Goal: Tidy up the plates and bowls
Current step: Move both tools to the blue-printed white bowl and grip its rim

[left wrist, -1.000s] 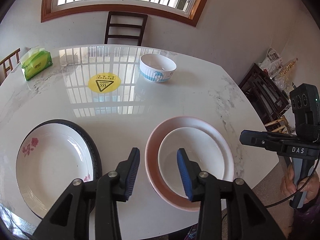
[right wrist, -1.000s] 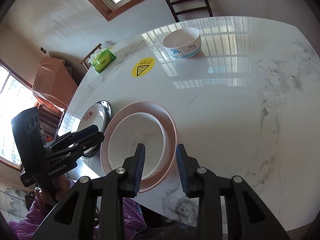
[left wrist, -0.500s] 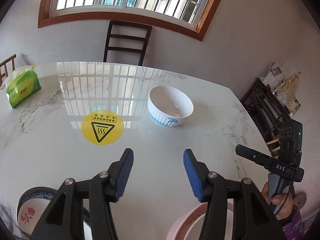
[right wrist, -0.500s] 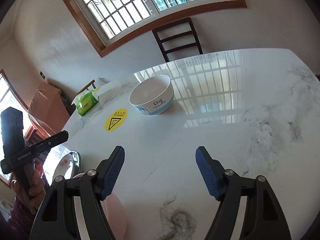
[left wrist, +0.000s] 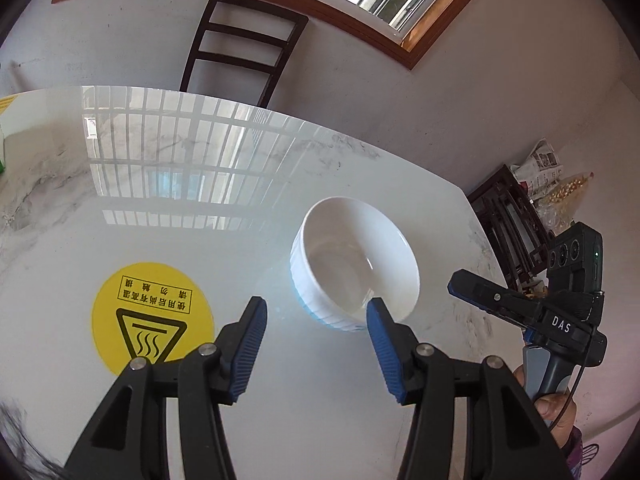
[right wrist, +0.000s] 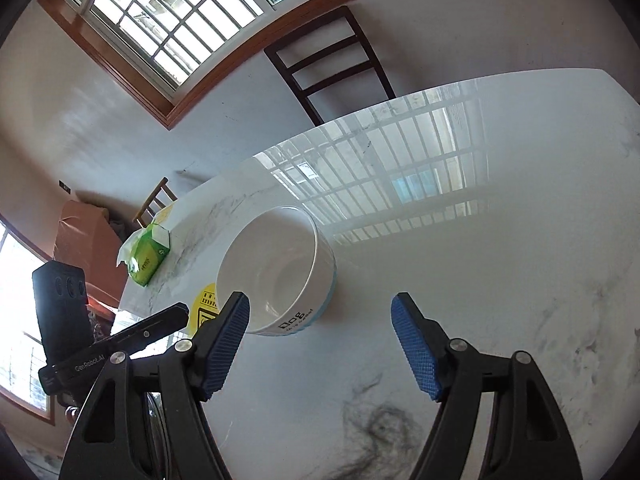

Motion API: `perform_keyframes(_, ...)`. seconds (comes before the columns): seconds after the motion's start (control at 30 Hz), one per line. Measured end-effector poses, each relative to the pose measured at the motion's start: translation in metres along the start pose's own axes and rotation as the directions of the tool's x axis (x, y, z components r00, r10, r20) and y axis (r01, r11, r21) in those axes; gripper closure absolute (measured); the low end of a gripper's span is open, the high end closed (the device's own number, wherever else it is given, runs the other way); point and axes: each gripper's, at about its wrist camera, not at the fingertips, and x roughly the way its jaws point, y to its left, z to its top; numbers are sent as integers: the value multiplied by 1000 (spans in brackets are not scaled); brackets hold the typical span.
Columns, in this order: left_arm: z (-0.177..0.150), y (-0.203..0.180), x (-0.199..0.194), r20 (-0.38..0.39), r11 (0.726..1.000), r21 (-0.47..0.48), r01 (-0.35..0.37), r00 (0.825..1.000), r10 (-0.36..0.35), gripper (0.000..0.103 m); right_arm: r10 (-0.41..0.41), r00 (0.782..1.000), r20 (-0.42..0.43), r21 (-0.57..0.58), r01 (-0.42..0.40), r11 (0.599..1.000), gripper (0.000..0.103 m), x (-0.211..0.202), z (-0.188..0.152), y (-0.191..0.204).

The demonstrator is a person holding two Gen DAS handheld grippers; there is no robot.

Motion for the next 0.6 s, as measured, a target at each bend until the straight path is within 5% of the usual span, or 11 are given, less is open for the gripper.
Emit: perform_keyframes(0.6,3,1,43,-46,998,15,-53,997,54,50,-33,996,-85,-4,32,999,53,42,13,3)
